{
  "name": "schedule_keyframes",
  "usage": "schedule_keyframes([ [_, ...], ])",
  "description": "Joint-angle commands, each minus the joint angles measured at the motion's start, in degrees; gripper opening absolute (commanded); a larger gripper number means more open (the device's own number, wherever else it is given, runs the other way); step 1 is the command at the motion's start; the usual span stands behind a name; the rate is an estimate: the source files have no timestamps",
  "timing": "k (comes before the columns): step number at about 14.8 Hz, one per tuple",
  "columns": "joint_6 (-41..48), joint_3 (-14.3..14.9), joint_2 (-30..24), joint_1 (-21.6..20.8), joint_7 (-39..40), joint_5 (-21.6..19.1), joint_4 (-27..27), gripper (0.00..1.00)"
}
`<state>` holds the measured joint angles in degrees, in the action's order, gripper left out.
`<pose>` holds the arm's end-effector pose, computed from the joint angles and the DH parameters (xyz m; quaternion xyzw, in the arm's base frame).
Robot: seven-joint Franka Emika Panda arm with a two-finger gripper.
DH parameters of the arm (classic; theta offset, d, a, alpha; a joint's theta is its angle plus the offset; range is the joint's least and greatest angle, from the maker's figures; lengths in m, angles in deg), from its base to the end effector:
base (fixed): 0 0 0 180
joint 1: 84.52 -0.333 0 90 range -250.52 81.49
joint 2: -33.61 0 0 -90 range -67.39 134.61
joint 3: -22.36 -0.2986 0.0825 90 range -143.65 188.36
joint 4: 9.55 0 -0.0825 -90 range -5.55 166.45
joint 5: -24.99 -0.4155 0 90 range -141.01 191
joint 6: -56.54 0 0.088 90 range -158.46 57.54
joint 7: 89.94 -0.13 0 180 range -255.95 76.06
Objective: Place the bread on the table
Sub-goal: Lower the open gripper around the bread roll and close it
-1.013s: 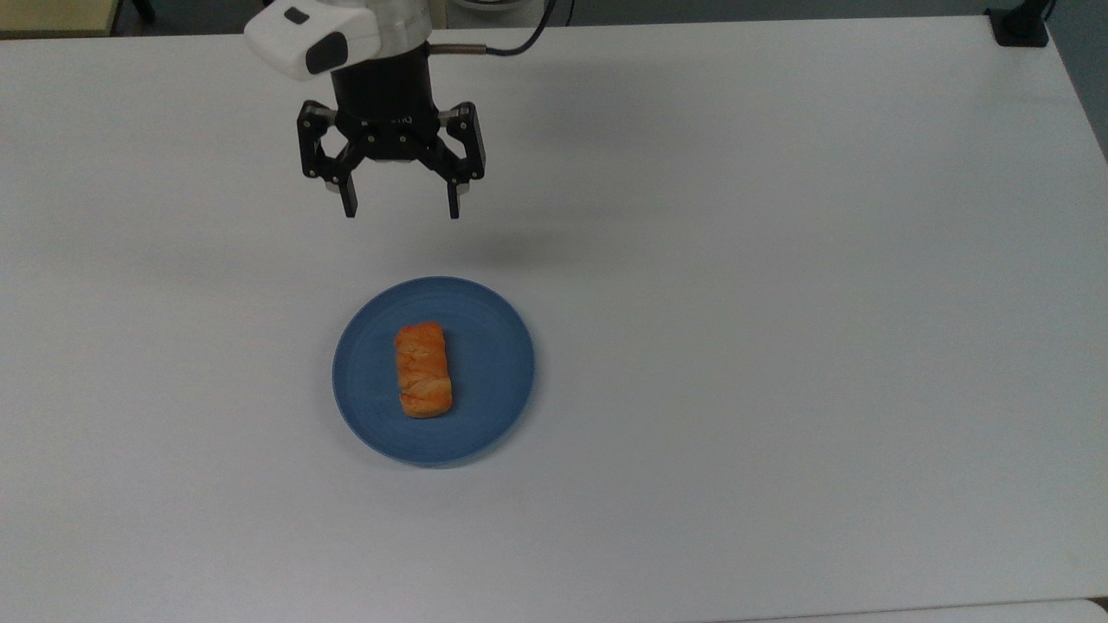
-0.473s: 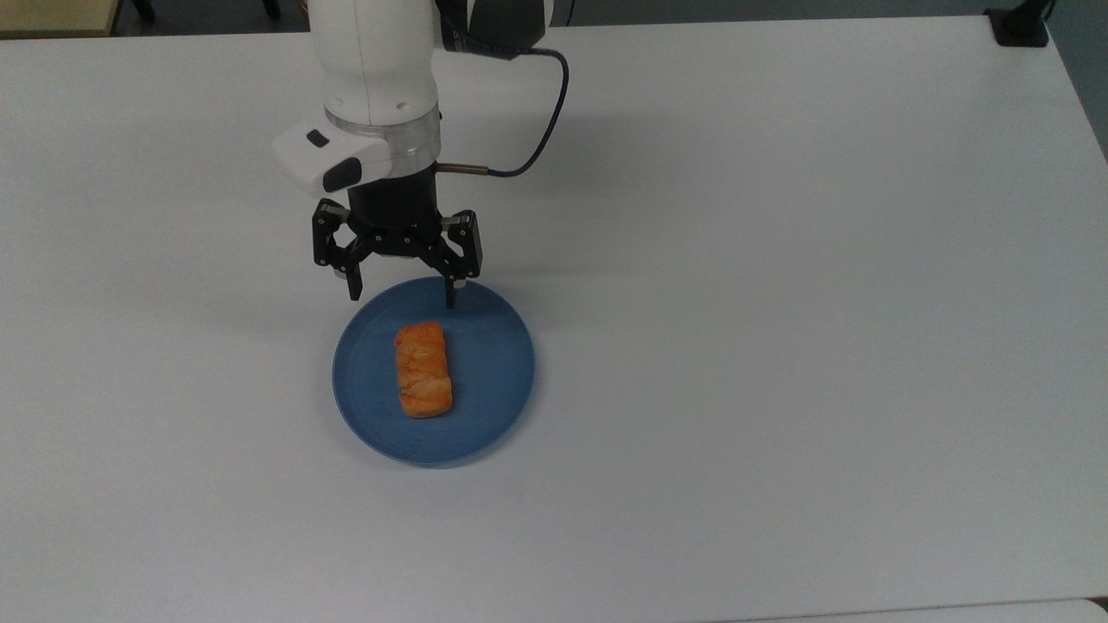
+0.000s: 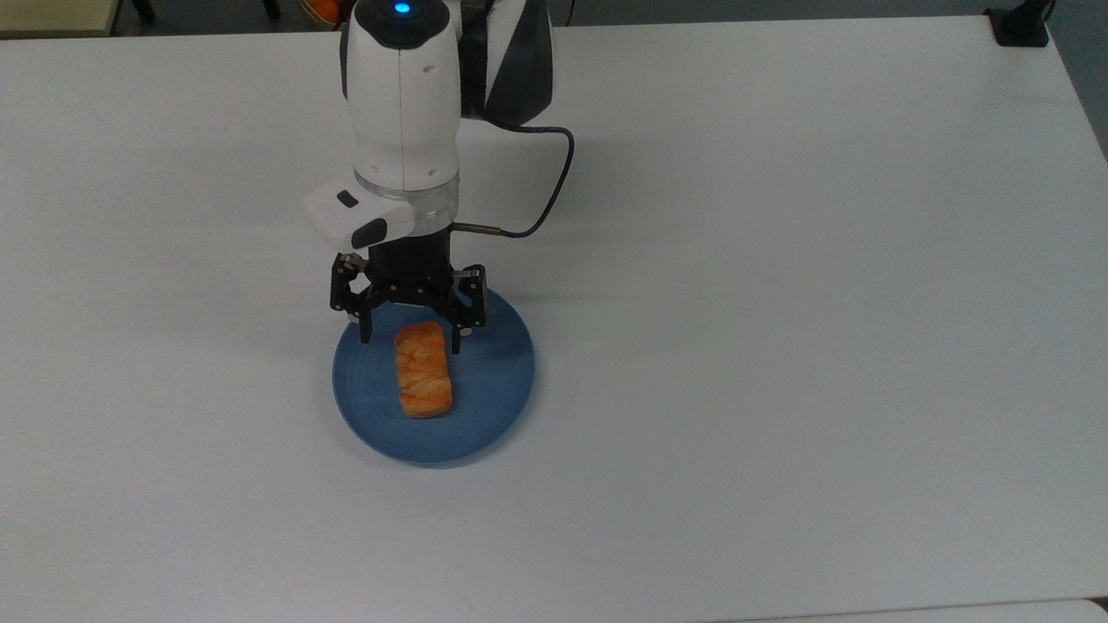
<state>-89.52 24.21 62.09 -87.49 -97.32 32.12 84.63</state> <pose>0.7414 0.0172 0.3172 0.9780 -0.0065 0.2055 0.0365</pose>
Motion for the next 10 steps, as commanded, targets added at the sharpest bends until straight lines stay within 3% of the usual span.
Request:
schedule_keyframes([
  [1, -1.1, 0.3, 2.4, -1.0, -2.0, 2.6, -0.8, 1.00],
  [9, -2.8, 0.3, 4.7, -1.0, -2.0, 7.3, -0.7, 1.00],
  [10, -2.8, 0.3, 5.0, -1.0, -2.0, 7.8, -0.7, 0.95],
])
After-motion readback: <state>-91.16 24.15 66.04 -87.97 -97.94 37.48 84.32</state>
